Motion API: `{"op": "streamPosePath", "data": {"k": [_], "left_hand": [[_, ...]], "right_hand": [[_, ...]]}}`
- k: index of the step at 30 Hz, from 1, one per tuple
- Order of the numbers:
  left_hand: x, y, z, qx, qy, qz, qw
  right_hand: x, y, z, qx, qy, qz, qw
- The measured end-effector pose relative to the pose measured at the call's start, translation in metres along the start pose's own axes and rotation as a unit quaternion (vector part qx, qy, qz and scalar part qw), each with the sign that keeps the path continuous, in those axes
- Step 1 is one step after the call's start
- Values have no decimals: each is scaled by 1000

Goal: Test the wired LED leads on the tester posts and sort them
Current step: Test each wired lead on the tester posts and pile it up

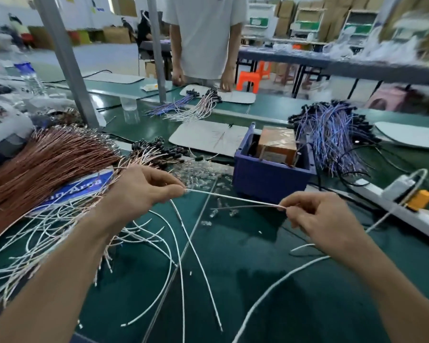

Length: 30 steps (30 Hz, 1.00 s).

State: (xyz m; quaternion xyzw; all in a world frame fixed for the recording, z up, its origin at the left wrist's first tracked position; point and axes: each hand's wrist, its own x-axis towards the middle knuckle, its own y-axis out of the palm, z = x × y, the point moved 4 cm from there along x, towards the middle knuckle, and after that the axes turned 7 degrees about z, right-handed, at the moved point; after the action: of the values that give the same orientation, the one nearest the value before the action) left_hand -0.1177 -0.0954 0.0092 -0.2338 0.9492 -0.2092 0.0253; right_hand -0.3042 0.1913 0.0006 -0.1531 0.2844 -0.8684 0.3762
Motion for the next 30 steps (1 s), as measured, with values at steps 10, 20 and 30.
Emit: {"op": "streamPosePath", "data": {"k": [10, 20, 30], "left_hand": [[10, -7, 18, 5, -62, -17, 998], [20, 50, 25, -533, -125, -63, 835], [38, 91, 21, -504, -148, -184, 831]], "right_hand": [[-70, -28, -69, -46, 110, -152, 981], [-73, -15, -63, -52, 95, -109, 988], [-73, 10, -22, -159, -68, -118, 978]]}}
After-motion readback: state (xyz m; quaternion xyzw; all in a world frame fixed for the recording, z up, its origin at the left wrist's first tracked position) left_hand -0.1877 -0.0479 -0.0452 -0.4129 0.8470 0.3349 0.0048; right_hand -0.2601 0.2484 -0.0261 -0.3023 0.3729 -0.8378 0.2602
